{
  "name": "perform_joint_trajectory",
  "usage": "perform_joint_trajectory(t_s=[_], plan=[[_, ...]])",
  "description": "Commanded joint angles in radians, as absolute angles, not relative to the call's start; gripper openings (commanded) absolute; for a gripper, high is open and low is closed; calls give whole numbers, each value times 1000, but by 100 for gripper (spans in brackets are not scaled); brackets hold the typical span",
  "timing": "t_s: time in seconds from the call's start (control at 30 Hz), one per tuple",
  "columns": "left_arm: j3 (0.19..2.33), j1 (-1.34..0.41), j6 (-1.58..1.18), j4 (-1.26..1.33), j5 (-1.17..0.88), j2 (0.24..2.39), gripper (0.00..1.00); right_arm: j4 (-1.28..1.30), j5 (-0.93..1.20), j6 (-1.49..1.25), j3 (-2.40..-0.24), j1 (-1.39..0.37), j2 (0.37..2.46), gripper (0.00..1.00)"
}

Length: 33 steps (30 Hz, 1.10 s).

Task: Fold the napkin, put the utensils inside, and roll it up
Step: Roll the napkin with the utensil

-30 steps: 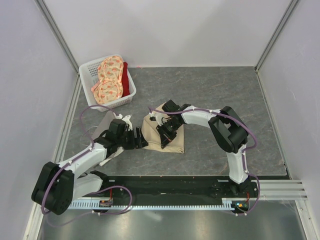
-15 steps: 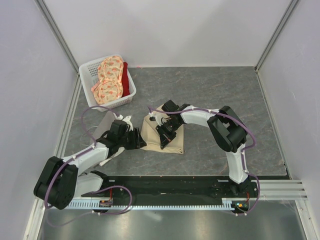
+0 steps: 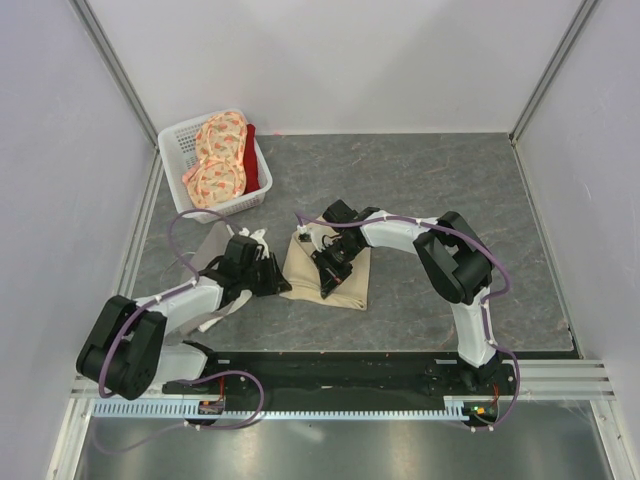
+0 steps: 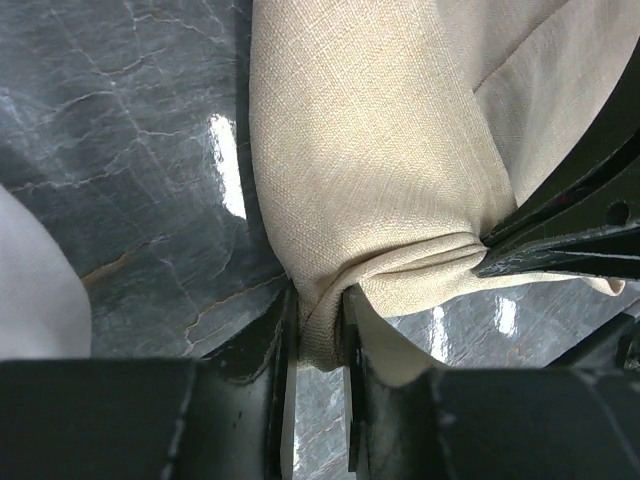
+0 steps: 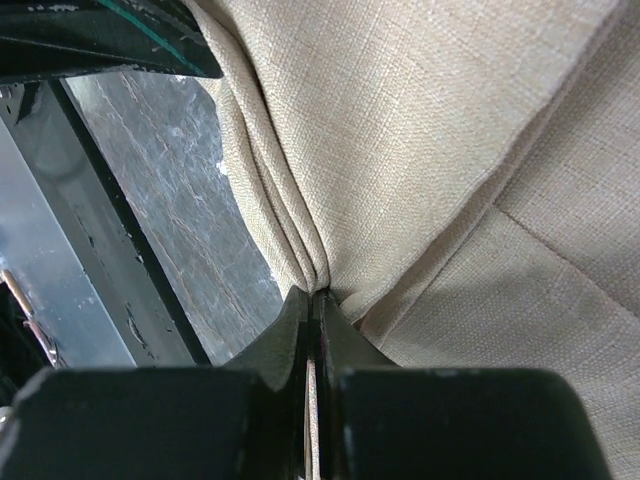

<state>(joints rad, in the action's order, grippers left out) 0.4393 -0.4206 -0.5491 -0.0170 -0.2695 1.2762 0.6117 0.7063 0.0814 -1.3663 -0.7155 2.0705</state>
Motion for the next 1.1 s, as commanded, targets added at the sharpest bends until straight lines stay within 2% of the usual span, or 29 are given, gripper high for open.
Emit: perform_joint_trajectory(t_s=[0.0, 0.03, 0.07, 0.13, 0.17, 0.23, 0.27, 0.4, 0.47, 0.67, 1.07], plan=[[466, -419, -538, -95, -227, 1336, 2, 627, 621, 94, -1387, -719, 2027, 6], [471, -420, -538, -103, -230, 1342, 2, 626, 603, 86, -1381, -719, 1979, 12], [486, -419, -531, -121, -238, 1348, 2, 617, 566, 86, -1371, -718, 1948, 22], [505, -419, -526, -135, -247, 1364, 2, 611, 520, 92, -1333, -719, 1851, 32], [512, -419, -525, -155, -247, 1368, 2, 603, 491, 91, -1316, -719, 1818, 42], [537, -417, -522, -172, -259, 1390, 2, 601, 408, 87, -1258, -719, 1719, 48], [546, -417, -519, -192, -265, 1397, 2, 598, 390, 81, -1234, -721, 1686, 55], [583, -414, -505, -233, -285, 1419, 2, 577, 324, 32, -1061, -721, 1536, 69], [597, -411, -494, -245, -285, 1425, 2, 558, 295, 11, -1004, -719, 1453, 72], [618, -405, -486, -258, -313, 1445, 2, 496, 331, 0, -859, -721, 1321, 73], [629, -402, -480, -273, -318, 1445, 2, 502, 364, 0, -899, -723, 1485, 70]])
